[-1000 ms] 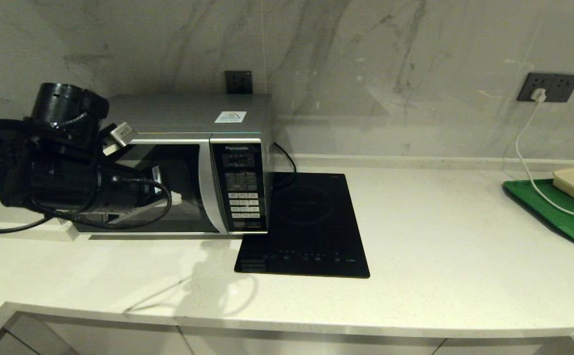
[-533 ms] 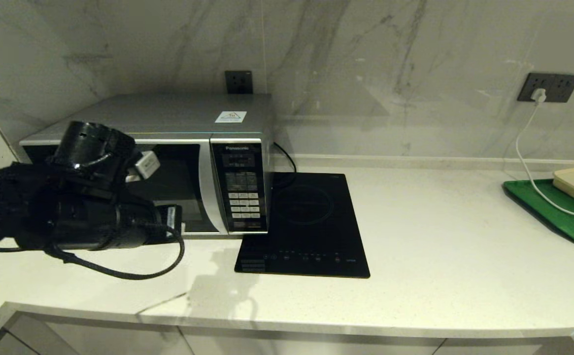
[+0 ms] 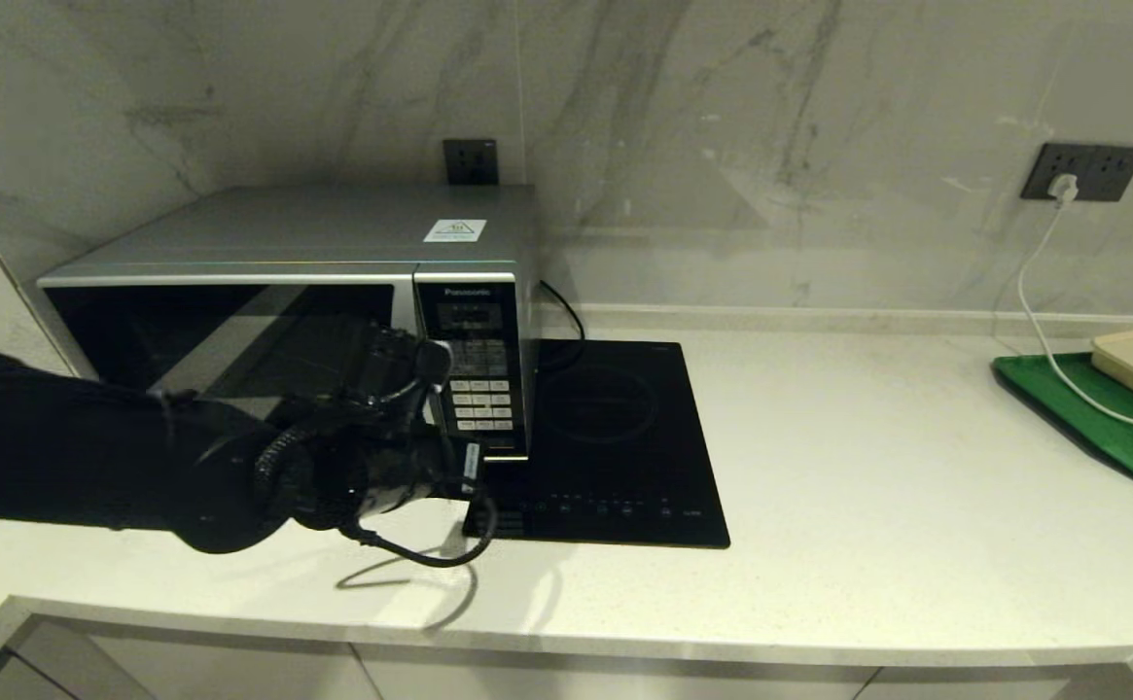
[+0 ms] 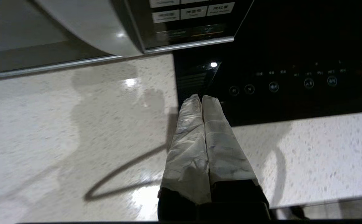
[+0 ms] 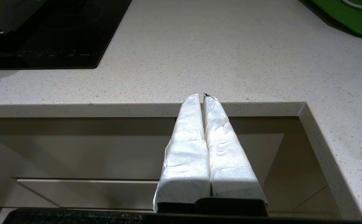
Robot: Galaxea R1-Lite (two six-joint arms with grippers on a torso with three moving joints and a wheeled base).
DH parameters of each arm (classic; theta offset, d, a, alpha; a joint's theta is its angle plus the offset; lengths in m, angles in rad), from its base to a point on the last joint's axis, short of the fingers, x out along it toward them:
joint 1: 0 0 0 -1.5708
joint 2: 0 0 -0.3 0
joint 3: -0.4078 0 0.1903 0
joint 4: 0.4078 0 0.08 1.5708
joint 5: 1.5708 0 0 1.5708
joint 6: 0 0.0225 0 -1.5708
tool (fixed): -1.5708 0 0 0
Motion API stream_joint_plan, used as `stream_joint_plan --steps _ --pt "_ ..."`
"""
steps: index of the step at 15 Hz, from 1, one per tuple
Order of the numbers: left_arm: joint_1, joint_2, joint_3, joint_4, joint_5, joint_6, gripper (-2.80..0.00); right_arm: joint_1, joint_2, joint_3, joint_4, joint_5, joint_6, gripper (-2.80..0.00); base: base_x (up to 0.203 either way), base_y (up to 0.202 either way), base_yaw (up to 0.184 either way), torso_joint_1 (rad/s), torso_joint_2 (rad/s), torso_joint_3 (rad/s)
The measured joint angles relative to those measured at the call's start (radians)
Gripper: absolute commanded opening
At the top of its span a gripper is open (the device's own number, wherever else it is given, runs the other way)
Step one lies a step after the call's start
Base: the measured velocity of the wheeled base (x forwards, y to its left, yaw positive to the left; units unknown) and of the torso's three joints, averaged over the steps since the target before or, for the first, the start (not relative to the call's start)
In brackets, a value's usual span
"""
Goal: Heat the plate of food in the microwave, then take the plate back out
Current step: Open the microwave oven
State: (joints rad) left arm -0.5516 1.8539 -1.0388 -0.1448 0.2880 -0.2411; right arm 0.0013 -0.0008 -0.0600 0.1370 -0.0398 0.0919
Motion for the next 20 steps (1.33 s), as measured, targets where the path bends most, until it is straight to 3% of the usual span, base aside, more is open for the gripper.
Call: stream_joint_plan --steps 8,10,15,20 --pt "-0.017 0.209 -0.116 -0.015 0.000 -0.101 -2.80 0.000 0.000 0.000 0.000 0.000 0.000 -2.80 0.000 0.000 0.000 0.000 0.00 0.000" --pt "-0.016 0.242 -0.141 -0.022 0.003 -0.103 -2.80 0.000 0.000 0.000 0.000 0.000 0.000 -2.80 0.000 0.000 0.000 0.000 0.00 0.000" --pt "-0.014 0.303 -0.153 -0.159 0.009 -0.098 -2.80 0.000 0.000 0.000 0.000 0.000 0.000 -2.80 0.000 0.000 0.000 0.000 0.00 0.000" --pt "-0.003 0.328 -0.171 -0.169 0.011 -0.096 -2.80 0.000 0.000 0.000 0.000 0.000 0.000 -2.80 0.000 0.000 0.000 0.000 0.00 0.000"
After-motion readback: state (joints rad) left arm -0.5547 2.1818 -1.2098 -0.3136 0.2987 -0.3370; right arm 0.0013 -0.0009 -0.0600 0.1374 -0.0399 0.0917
